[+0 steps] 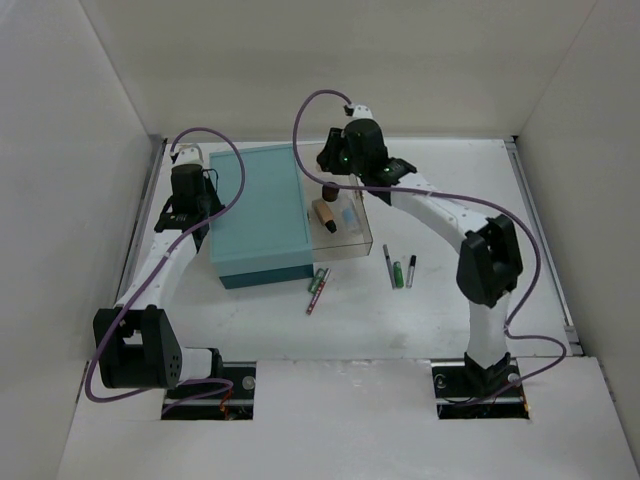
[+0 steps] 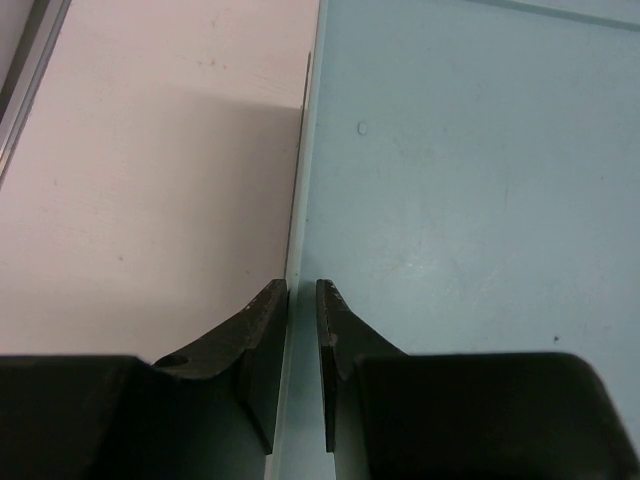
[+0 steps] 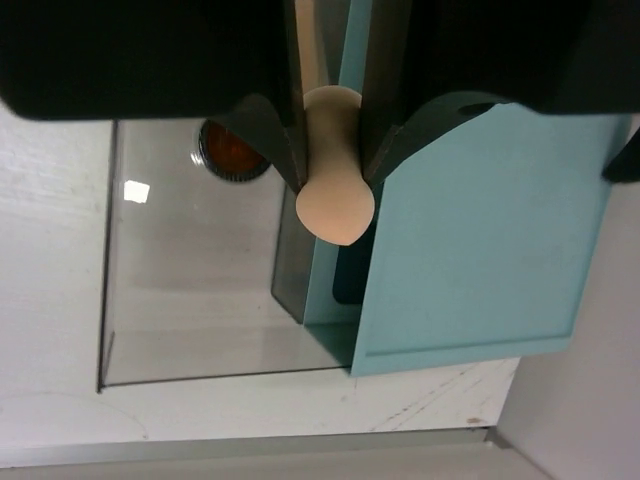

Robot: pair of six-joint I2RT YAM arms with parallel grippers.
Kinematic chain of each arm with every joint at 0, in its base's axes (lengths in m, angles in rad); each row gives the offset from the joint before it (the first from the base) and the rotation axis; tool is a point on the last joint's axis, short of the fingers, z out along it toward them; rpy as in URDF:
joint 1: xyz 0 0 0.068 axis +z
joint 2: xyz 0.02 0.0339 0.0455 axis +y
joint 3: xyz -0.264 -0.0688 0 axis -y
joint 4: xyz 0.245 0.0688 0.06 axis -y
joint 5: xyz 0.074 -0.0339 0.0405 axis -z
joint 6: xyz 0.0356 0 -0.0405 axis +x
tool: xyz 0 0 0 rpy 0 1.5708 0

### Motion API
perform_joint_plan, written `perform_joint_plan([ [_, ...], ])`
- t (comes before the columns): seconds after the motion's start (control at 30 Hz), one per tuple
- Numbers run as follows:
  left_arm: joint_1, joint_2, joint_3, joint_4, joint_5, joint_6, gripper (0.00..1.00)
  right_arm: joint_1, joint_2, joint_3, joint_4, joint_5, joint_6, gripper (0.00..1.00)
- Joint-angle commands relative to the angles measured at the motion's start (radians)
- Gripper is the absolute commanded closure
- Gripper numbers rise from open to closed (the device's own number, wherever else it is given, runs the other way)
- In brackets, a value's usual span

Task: Organize the makeup

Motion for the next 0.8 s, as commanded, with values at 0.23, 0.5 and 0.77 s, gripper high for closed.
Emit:
perform_joint_plan([
  [0.23,-0.015,0.038,-0.032,-0.08,0.039,0.007,0.85,0.012,0.118,0.169,0.107,-0.086,-0.073,0.24],
  [0.5,-0.02,0.041,-0.029,-0.08,0.039,0.007,0.85,-0.033,-0.155,-0.13,0.13,-0.053,-0.1,0.28],
  [0.77,-0.02,0.054,-0.021,-0.08,0.039,0.007,0.85,-0.164,-0.331,-0.46,0.102,0.021,-0.053,0.76],
])
